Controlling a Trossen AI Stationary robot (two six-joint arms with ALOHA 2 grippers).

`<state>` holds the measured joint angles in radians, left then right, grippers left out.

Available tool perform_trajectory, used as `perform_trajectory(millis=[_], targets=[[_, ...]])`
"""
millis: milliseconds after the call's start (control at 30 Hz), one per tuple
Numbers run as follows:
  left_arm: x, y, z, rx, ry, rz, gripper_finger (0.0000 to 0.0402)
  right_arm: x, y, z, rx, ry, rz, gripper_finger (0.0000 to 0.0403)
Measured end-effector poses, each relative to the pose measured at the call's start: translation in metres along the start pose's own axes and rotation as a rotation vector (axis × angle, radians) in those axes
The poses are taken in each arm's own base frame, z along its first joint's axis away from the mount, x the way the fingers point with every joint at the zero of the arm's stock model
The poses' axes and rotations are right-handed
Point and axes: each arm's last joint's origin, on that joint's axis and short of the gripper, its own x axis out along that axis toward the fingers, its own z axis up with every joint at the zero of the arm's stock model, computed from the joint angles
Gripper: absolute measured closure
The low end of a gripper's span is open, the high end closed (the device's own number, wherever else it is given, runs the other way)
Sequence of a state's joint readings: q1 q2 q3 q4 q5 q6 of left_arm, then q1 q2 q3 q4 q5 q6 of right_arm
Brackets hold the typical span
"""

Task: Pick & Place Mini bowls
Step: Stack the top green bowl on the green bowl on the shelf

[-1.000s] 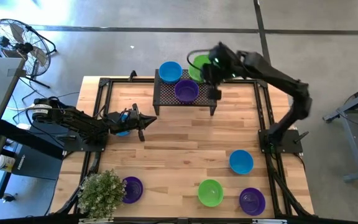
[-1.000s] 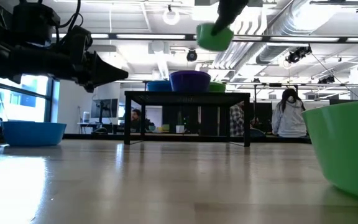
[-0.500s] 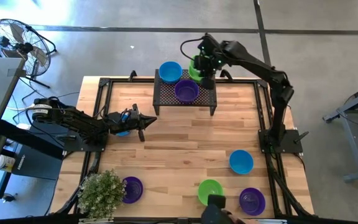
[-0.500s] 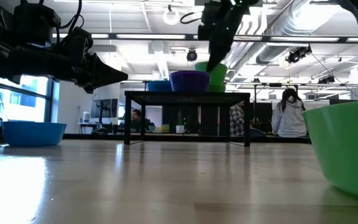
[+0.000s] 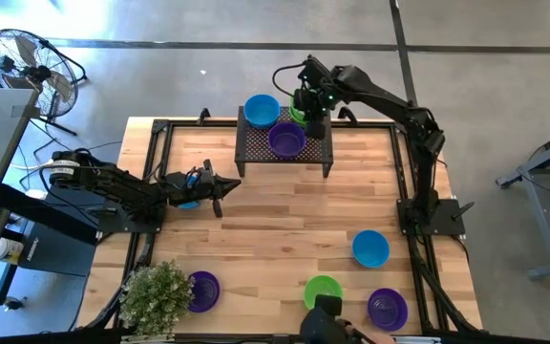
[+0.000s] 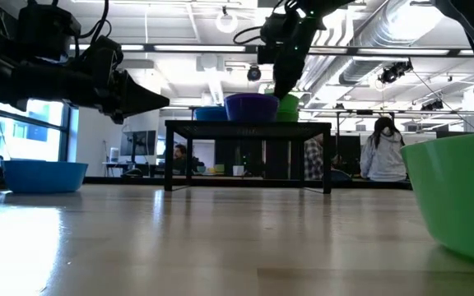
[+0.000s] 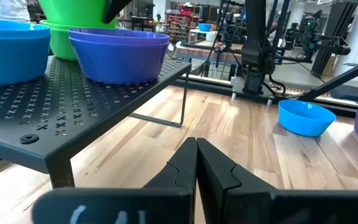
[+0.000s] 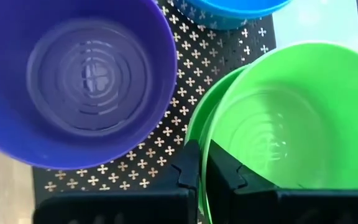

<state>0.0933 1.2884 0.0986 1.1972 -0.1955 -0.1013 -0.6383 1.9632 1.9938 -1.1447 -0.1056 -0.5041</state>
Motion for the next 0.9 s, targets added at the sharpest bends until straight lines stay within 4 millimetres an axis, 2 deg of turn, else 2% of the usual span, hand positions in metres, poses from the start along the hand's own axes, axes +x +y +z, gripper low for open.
perform_trajectory(millis=[267, 567, 733, 900], targets=[[0.0, 0.0, 0.0, 0.001, 0.003, 0.0, 0.0401, 0.006, -0.002, 0.0, 0.006, 0.016, -0.012, 0.0378], [0.0, 0.0, 0.0, 0.001, 0.003, 0.0, 0.0401, 0.006, 0.002, 0.002, -0.003, 0.034, -0.048, 0.0306], [0.0, 0.0, 0.0, 0.001, 0.003, 0.0, 0.0401, -0.013, 0.008, 0.003, -0.018, 0.021, -0.104, 0.0278], [0.0, 0.0, 0.0, 0.001, 0.003, 0.0, 0.0401, -0.037, 0.014, 0.001, 0.004, -0.043, -0.069, 0.0274]])
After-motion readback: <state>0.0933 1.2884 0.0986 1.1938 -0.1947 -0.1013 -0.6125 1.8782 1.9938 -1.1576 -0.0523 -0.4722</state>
